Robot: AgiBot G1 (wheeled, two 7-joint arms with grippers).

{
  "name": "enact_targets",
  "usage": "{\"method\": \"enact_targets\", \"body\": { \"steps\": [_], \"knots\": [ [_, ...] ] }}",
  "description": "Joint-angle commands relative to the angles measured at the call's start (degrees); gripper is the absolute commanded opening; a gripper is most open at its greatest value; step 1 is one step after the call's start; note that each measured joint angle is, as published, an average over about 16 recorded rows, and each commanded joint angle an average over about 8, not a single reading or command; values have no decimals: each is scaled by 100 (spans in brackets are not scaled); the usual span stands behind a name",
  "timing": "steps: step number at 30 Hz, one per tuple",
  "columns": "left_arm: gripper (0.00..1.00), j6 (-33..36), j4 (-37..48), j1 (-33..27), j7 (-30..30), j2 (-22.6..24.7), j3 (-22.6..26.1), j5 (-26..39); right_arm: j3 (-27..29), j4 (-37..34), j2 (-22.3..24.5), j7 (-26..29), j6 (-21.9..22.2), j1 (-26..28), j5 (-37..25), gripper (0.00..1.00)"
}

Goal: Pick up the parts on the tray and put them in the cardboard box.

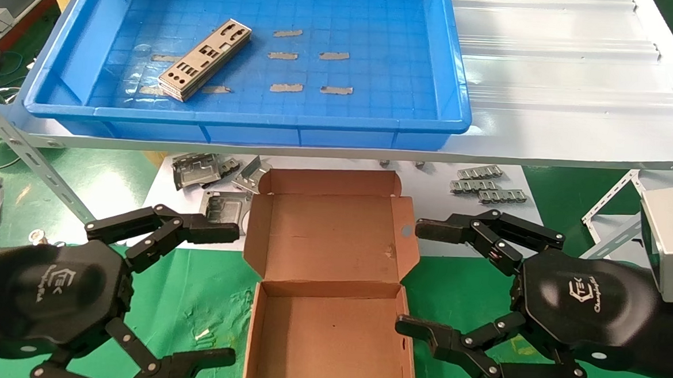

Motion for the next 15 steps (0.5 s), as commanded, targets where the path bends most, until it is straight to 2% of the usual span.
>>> {"method": "enact_targets", "body": {
  "steps": [1, 15],
  "knots": [
    [100, 0, 0, 0, 0, 0, 0, 0, 0, 0, 0, 0, 0, 0, 0, 100],
    [100, 0, 0, 0, 0, 0, 0, 0, 0, 0, 0, 0, 0, 0, 0, 100]
  ]
}}
